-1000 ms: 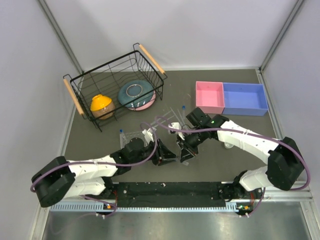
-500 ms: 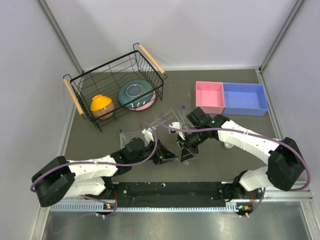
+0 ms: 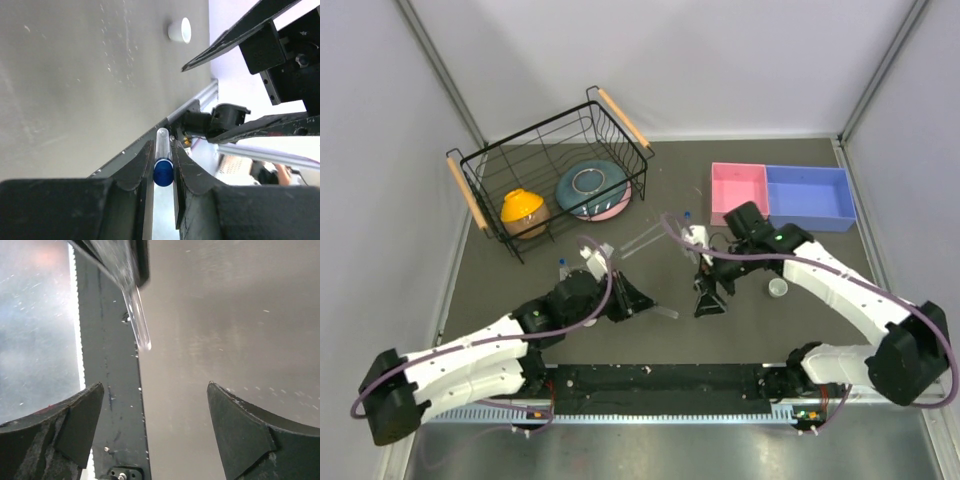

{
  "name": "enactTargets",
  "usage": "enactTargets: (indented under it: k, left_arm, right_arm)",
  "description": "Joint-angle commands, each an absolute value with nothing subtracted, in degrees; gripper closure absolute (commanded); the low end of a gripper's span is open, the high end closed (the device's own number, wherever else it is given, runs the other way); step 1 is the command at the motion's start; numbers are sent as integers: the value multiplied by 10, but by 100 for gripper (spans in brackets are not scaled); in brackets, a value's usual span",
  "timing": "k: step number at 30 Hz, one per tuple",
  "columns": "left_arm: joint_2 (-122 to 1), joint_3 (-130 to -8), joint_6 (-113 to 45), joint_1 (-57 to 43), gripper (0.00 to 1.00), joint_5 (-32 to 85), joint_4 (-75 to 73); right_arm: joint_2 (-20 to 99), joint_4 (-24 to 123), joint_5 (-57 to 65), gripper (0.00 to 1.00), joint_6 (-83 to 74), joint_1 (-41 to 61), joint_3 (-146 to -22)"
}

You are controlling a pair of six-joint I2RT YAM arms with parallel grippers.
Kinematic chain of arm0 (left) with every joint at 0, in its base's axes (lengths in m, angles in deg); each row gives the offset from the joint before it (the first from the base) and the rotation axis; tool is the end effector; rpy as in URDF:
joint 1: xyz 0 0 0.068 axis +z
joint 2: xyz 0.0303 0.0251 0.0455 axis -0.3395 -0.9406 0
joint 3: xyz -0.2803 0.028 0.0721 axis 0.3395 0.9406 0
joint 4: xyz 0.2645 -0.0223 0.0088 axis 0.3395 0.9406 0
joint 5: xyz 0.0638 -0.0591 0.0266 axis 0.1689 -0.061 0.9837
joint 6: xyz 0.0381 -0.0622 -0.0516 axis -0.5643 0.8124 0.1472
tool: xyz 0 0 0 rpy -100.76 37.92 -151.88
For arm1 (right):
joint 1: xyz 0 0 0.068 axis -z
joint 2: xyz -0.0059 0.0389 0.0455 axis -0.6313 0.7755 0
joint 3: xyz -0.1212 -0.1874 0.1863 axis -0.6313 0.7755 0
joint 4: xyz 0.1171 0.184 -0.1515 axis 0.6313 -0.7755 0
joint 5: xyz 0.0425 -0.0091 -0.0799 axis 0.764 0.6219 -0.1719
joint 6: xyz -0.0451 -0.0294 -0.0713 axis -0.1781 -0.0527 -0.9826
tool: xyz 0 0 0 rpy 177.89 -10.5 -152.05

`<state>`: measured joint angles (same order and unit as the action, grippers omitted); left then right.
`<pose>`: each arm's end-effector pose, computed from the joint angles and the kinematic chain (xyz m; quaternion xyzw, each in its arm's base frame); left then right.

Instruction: Organize the chemistry lab equipment

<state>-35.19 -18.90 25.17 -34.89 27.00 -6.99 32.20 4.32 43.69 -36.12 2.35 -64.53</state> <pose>0.1243 -0.1948 0.2150 -0.0744 0.8130 -0.5369 0.2128 0.1673 0.1987 0.2531 -0.5377 0.7147 0.4136 0.1702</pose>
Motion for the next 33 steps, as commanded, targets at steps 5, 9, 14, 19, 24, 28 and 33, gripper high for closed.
enactTargets:
  k: [5,9,14,19,24,28,33]
  left_arm:
    - [-300,-381,-8,-301,100,520,380]
    - [-365,-452,-92,-258,100,596,450]
    - [-415,-461,-198,-147,100,594,407]
    - [-471,-470,-243,-101,100,588,349]
    - [-520,-473,-262,-85,100,576,330]
    - [-532,-470,-272,-69,100,565,319]
    - [-541,-464,-276,-53,100,538,305]
  right_arm:
    - [190,33,439,6,-431,172,-652]
    - [175,59,448,5,-438,210,-618]
    - [182,72,493,4,-443,239,-574]
    - [164,73,478,4,-451,251,-562]
    - [157,74,484,4,-452,256,-557]
    - [161,74,482,4,-453,257,-558]
    - [165,74,484,4,-455,258,-557]
